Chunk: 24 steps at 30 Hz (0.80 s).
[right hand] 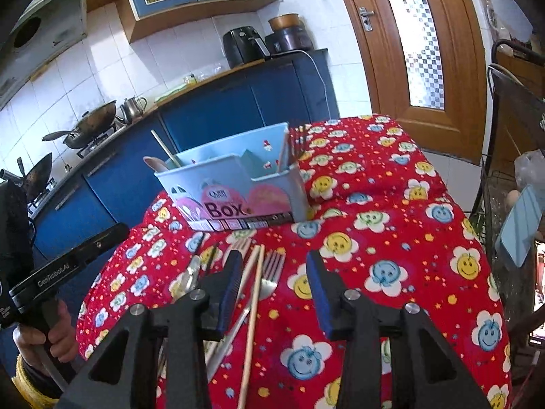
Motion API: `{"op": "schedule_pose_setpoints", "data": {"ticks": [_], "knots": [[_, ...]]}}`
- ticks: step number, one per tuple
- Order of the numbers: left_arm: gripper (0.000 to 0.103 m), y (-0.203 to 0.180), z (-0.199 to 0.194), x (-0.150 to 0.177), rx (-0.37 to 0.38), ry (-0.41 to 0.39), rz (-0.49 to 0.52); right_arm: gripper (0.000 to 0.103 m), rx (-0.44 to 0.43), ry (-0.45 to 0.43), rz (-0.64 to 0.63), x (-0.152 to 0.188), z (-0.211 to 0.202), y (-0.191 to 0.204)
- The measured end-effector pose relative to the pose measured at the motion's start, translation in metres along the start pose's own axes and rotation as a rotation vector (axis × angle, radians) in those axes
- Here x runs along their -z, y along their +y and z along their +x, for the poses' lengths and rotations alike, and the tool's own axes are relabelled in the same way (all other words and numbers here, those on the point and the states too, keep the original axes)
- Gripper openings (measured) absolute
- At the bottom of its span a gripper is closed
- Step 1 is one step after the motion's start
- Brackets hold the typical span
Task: Organize utensils
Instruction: 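Move both tools back down toward the remaining utensils on the tablecloth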
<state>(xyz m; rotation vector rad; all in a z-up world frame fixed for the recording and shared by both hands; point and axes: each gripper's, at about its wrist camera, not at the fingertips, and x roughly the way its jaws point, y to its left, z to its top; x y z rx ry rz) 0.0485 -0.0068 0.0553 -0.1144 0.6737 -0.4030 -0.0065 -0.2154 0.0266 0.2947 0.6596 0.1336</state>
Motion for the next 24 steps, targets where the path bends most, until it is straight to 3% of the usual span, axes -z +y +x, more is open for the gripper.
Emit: {"op": "schedule_pose_setpoints", "data": {"ticks": [13,21,24], "knots": [[0.024,-0.005,0.031,0.033,-0.003,0.205,-0.017,0.046,-0.027,0.038,-0.005,0.006,0.006,-0.011],[0.024,-0.012,0.042,0.044,-0.031,0.264,-0.003,0.047,-0.043,0.057,-0.014,0.004,0.019,-0.017],[0.015,-0.016,0.045,0.047,-0.026,0.278,0.007,0.047,-0.056,0.068,-0.016,0.005,0.023,-0.018]]}}
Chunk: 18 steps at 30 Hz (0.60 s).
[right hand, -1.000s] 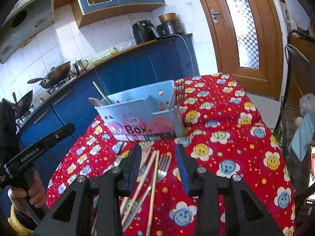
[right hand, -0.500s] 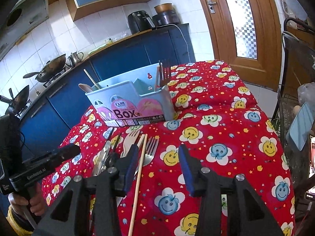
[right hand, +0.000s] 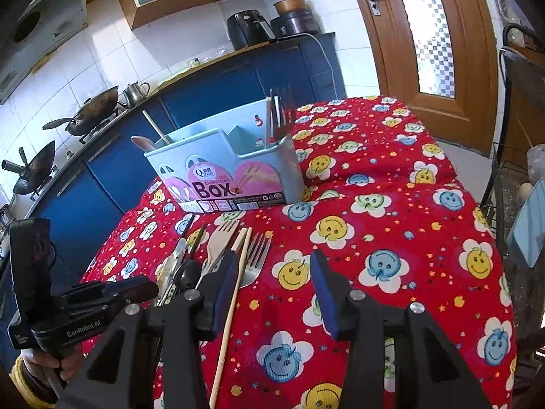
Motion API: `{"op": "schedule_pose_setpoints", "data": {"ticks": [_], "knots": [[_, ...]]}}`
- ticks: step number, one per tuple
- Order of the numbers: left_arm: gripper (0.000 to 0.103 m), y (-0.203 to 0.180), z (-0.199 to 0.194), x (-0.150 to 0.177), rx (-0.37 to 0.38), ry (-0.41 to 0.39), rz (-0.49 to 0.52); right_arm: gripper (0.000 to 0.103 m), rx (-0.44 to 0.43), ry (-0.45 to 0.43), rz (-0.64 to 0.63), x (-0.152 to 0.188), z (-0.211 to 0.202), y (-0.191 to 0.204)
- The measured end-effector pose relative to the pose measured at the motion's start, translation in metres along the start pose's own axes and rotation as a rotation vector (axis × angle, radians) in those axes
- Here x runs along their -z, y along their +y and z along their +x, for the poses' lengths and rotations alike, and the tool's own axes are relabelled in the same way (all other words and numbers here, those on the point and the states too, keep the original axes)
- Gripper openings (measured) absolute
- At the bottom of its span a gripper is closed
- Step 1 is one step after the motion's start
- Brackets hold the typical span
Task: Organize utensils
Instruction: 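Move both tools back down toward the remaining utensils on the tablecloth, then grasp the silver knife with the left tool while the right tool grasps a wooden chopstick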
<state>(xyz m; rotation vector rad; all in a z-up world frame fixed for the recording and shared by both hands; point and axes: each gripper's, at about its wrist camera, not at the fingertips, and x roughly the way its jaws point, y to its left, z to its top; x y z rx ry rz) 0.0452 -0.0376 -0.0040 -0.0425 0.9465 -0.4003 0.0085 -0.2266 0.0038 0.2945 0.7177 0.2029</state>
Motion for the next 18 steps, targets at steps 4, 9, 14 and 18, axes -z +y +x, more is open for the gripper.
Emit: {"op": "schedule_pose_setpoints", "data": {"ticks": [4,9,14,18], "knots": [[0.014,-0.007,0.002,0.003,-0.011,0.006,0.023,0.047,-0.015,0.010,0.003,0.001,0.003,-0.002],[0.013,-0.009,0.001,0.004,-0.022,0.010,0.024,0.047,-0.038,0.018,0.009,0.000,0.008,-0.004],[0.013,-0.010,0.000,0.006,-0.020,0.026,0.022,0.047,-0.054,0.023,0.006,0.000,0.012,-0.003],[0.013,-0.013,0.002,0.007,0.006,0.045,0.025,0.047,-0.054,0.024,0.012,0.001,0.011,-0.003]]}}
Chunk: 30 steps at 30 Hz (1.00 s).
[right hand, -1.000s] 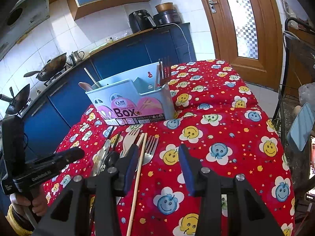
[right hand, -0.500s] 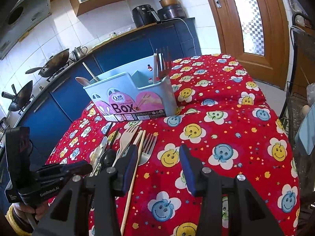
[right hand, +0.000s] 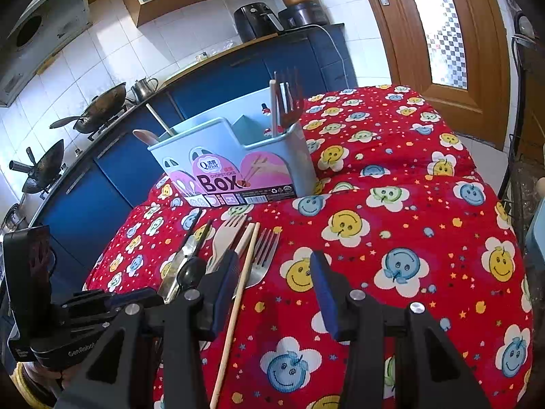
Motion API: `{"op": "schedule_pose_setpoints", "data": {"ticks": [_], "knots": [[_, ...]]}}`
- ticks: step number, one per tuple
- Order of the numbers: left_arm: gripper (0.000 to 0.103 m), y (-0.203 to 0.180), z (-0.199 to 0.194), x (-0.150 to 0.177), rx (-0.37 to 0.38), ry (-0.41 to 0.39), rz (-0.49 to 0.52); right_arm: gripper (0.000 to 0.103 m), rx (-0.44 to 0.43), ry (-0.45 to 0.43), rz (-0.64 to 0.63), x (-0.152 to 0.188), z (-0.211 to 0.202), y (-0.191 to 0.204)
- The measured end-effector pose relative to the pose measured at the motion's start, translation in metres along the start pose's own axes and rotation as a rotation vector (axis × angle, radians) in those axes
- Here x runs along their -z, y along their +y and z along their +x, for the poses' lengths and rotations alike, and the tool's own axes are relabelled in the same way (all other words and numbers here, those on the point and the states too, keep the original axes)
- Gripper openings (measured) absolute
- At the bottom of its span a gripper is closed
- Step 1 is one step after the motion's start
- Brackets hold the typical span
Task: Organize utensils
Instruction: 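Grasp the silver knife with the left tool while the right tool grasps a wooden chopstick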
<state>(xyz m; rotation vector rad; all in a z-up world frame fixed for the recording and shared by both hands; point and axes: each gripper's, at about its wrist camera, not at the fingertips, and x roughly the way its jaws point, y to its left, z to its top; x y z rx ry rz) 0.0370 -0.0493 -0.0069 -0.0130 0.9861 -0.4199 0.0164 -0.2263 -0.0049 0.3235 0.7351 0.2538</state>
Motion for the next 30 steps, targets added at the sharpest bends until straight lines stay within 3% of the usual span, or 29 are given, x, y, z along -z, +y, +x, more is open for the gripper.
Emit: {"op": "schedule_pose_setpoints", "data": {"ticks": [11,13,16,23,30], "knots": [[0.013,0.001,0.016,-0.012,0.023,0.052,-0.002,0.047,0.021,-0.007,0.002,0.002,-0.008,0.000],[0.005,0.005,0.018,-0.016,0.022,0.055,-0.032,0.047,0.023,-0.005,0.002,0.002,-0.009,0.001],[0.003,0.013,0.018,-0.019,0.052,0.047,-0.086,0.047,0.030,-0.002,-0.007,0.002,-0.011,0.004],[0.002,0.024,0.003,-0.015,0.096,-0.018,-0.123,0.047,0.021,0.040,-0.004,0.005,-0.008,0.011],[0.002,0.037,-0.025,-0.020,0.120,-0.143,-0.132,0.047,0.021,0.109,-0.027,0.005,0.001,0.023]]}}
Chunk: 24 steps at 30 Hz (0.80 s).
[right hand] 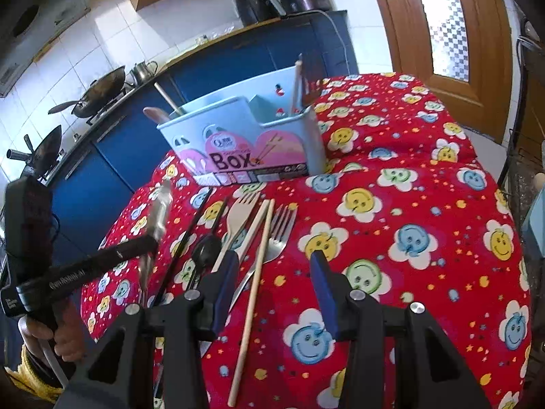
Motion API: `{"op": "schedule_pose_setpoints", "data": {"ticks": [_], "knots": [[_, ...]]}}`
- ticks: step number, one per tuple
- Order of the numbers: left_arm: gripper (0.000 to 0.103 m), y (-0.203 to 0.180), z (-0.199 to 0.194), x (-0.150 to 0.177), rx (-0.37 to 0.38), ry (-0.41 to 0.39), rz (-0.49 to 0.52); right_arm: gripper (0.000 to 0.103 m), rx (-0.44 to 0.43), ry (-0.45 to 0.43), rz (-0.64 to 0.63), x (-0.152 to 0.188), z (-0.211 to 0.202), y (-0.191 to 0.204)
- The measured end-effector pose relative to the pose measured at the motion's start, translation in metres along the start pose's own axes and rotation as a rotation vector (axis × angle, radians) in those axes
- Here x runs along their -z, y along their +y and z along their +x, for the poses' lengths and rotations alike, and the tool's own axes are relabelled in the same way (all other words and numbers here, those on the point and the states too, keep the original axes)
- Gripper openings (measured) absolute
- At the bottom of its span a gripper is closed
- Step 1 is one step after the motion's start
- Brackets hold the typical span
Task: Organize utensils
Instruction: 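Grasp the silver knife with the left tool while the right tool grasps a wooden chopstick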
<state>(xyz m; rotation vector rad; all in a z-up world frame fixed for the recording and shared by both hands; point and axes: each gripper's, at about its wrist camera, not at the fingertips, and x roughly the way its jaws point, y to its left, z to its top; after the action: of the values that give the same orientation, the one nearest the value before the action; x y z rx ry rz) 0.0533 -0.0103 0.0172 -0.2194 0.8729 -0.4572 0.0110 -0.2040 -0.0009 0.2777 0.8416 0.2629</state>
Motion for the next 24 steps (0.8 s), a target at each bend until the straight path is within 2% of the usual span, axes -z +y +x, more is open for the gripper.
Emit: {"op": "schedule_pose_setpoints", "data": {"ticks": [8,16,24], "knots": [[0.002,0.016,-0.030,-0.007,-0.006,-0.107,0.020,0.047,0.012,0.123,-0.052,-0.005,0.017,0.017],[0.001,0.023,-0.045,-0.008,0.006,-0.167,0.027,0.020,0.056,0.303,-0.123,-0.011,0.044,0.025],[0.001,0.020,-0.057,-0.011,0.016,-0.215,0.041,0.013,0.085,0.457,-0.222,-0.028,0.064,0.037]]}}
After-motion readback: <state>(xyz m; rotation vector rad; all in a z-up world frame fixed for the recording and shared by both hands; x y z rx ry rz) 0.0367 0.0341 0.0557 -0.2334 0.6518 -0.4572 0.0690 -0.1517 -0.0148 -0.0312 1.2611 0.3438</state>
